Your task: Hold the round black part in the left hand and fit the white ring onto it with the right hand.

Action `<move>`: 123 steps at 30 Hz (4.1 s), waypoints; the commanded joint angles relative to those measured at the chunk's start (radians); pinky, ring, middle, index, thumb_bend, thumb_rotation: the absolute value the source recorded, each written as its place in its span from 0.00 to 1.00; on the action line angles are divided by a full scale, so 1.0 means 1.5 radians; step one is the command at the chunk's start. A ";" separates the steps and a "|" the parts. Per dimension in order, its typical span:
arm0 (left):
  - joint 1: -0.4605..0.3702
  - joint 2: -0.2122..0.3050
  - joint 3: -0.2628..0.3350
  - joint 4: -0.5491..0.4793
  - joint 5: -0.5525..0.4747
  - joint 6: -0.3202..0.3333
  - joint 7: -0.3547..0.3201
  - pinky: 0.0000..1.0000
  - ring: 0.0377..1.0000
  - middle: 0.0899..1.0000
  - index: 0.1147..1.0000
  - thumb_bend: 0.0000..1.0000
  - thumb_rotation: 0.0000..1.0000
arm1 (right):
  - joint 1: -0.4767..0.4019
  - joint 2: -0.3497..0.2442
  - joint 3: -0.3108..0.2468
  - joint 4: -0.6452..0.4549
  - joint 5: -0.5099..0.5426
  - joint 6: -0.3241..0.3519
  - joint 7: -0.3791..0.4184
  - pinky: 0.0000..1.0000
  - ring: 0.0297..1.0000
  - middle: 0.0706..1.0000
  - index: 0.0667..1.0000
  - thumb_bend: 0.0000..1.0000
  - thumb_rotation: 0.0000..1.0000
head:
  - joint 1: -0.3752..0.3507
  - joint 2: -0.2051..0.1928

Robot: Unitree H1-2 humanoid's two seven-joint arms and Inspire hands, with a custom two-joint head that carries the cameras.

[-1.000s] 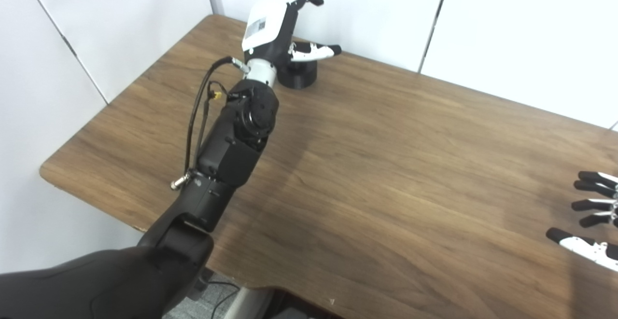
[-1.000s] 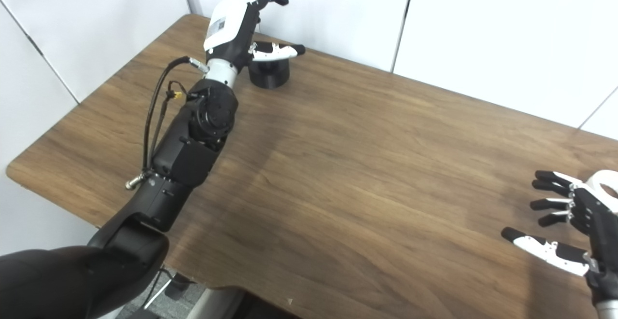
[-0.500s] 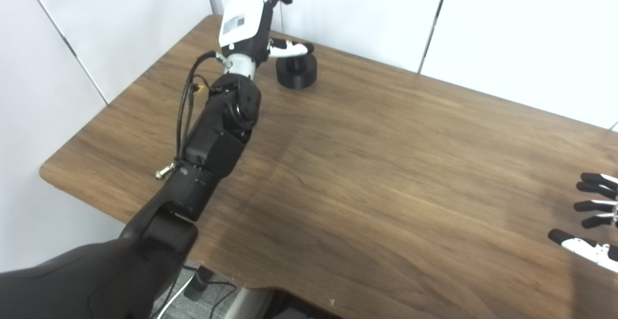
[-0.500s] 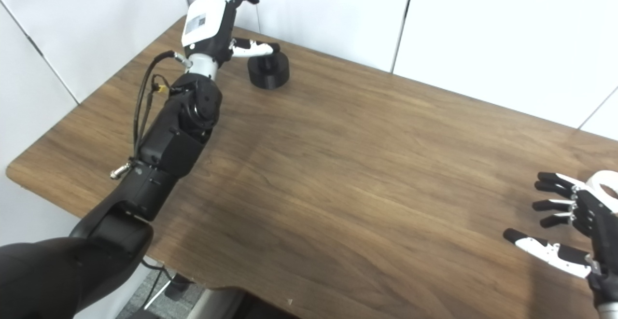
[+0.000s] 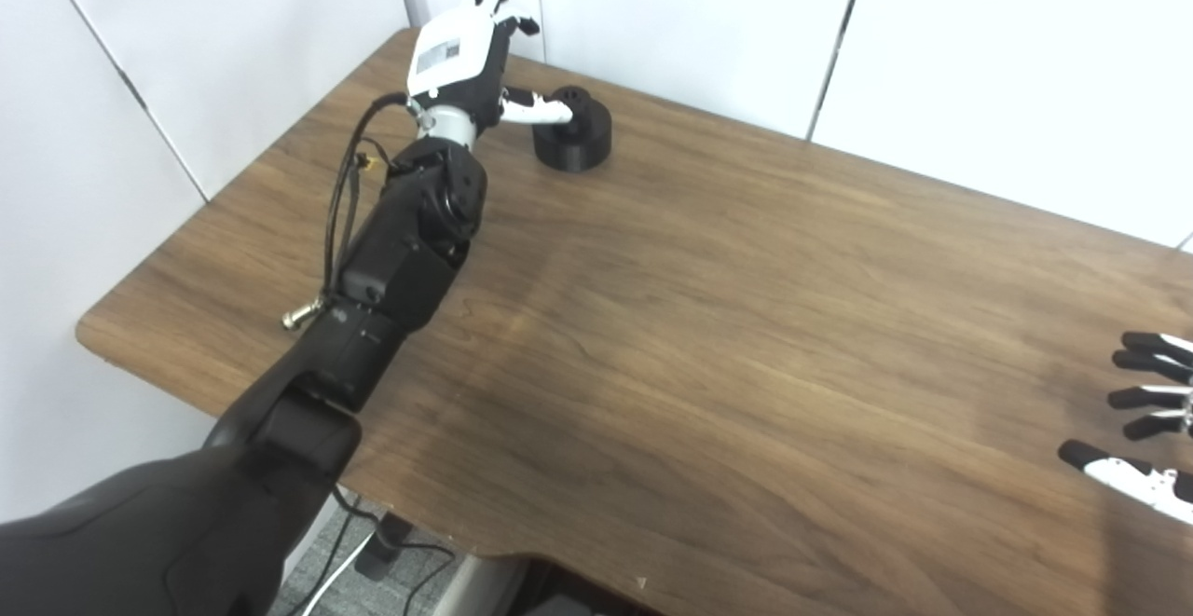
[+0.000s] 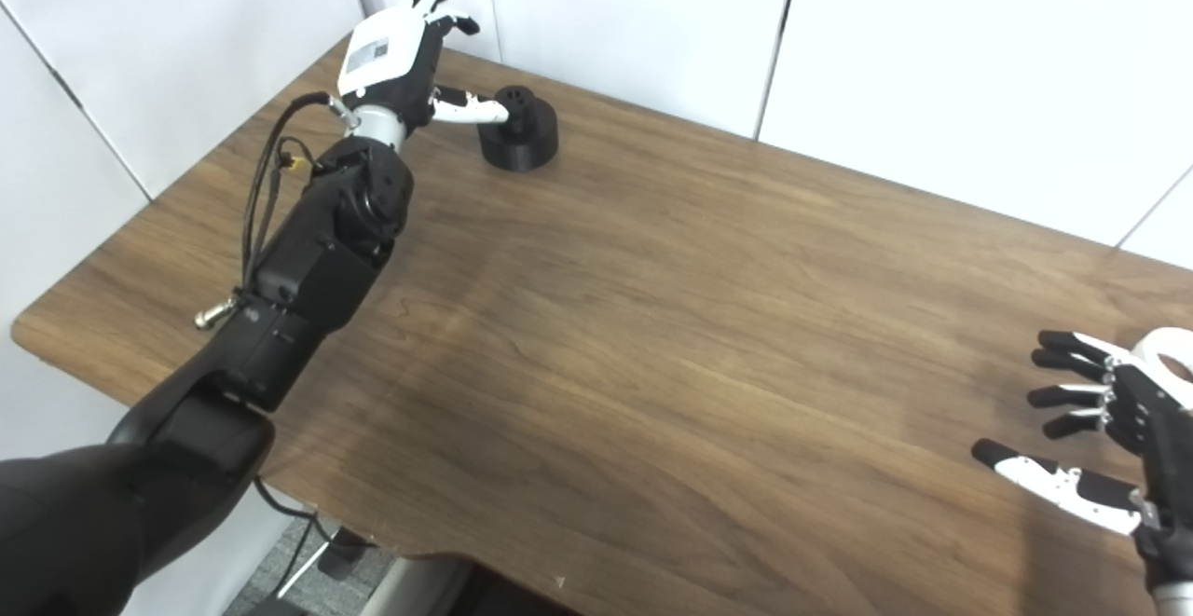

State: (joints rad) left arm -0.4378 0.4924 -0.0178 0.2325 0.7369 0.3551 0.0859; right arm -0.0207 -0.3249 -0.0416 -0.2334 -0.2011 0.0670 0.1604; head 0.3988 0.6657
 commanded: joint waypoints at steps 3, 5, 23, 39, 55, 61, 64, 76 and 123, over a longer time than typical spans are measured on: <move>-0.047 0.029 -0.010 0.006 0.007 -0.002 0.009 0.86 1.00 0.94 0.68 1.00 0.49 | -0.021 -0.011 -0.008 -0.015 0.007 -0.024 -0.007 0.45 0.58 0.69 0.71 0.70 0.01 | -0.002 0.002; -0.050 0.031 -0.014 0.021 0.003 -0.007 0.011 0.87 1.00 0.94 0.67 1.00 0.50 | -0.022 -0.011 -0.008 -0.015 0.006 -0.022 -0.007 0.45 0.58 0.69 0.71 0.70 0.02 | -0.002 0.002; -0.089 0.043 -0.067 0.135 -0.015 -0.020 -0.004 1.00 1.00 1.00 0.75 1.00 0.52 | -0.022 -0.016 -0.012 -0.026 0.006 -0.013 -0.005 0.45 0.56 0.67 0.70 0.72 0.07 | -0.020 0.003; -0.129 0.033 -0.100 0.211 -0.020 -0.018 0.015 1.00 1.00 1.00 0.76 1.00 0.48 | -0.014 -0.017 -0.017 -0.039 0.015 -0.005 -0.003 0.46 0.57 0.68 0.70 0.72 0.07 | -0.032 0.006; -0.139 0.025 -0.127 0.232 -0.033 -0.021 -0.005 1.00 1.00 1.00 0.74 1.00 0.46 | -0.006 -0.018 -0.023 -0.049 0.011 -0.005 -0.006 0.46 0.57 0.68 0.69 0.72 0.04 | -0.042 0.013; -0.131 0.021 -0.135 0.229 -0.042 -0.034 -0.006 1.00 1.00 0.98 0.71 1.00 0.45 | -0.002 -0.019 -0.027 -0.051 0.011 -0.005 -0.007 0.46 0.57 0.69 0.69 0.72 0.05 | -0.039 0.012; -0.129 0.020 -0.137 0.231 -0.046 -0.036 -0.005 1.00 1.00 0.98 0.71 1.00 0.45 | 0.000 -0.018 -0.028 -0.055 0.010 -0.001 -0.006 0.47 0.57 0.69 0.69 0.72 0.05 | -0.041 0.013; -0.132 0.016 -0.149 0.275 -0.042 -0.034 0.007 1.00 1.00 0.95 0.69 1.00 0.44 | 0.010 -0.020 -0.033 -0.068 0.012 0.007 -0.005 0.47 0.57 0.70 0.69 0.71 0.05 | -0.048 0.018; -0.062 0.022 -0.200 0.172 -0.130 -0.361 -0.114 0.91 0.96 0.87 0.42 0.52 0.07 | -0.009 -0.024 -0.020 -0.071 -0.002 0.013 -0.006 0.49 0.57 0.68 0.68 0.74 0.09 | -0.106 0.042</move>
State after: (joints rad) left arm -0.5059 0.5218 -0.3005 0.5118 0.5421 -0.1423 -0.0581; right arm -0.0007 -0.3511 -0.0645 -0.3050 -0.2037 0.1083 0.1610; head 0.2485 0.7256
